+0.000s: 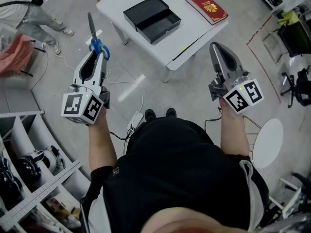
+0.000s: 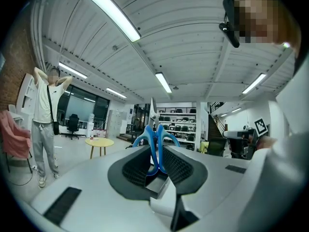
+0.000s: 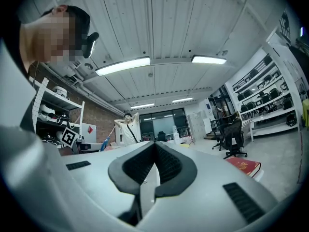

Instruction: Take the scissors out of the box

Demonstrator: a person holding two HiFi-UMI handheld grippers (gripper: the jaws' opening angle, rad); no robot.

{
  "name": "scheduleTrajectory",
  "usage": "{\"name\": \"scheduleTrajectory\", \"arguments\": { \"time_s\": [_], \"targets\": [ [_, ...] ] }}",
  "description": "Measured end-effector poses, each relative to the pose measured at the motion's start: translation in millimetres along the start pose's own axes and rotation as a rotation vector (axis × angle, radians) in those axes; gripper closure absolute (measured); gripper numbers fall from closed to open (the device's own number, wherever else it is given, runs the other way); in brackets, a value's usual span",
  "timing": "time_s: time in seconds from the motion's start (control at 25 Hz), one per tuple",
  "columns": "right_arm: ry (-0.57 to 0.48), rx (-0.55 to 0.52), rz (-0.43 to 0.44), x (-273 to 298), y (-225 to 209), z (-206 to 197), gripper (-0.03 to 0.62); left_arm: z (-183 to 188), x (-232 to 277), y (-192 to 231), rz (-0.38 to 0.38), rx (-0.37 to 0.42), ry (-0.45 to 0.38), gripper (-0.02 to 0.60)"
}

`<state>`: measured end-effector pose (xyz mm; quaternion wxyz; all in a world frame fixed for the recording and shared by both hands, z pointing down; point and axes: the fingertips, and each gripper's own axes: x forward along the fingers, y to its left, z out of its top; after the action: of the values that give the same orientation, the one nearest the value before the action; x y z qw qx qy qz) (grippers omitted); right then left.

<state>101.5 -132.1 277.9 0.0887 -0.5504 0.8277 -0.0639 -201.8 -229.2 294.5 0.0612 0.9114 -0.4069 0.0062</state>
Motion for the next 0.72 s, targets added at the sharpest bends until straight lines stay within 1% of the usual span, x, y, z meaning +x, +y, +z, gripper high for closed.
{"name": "scheduleTrajectory", "arguments": {
  "time_s": [0.72],
  "targets": [
    [0.017,-0.019,-0.014,13,6,-5,0.566,-2,5,12,-0.023,-0.005,0.003,0.492]
  ]
}}
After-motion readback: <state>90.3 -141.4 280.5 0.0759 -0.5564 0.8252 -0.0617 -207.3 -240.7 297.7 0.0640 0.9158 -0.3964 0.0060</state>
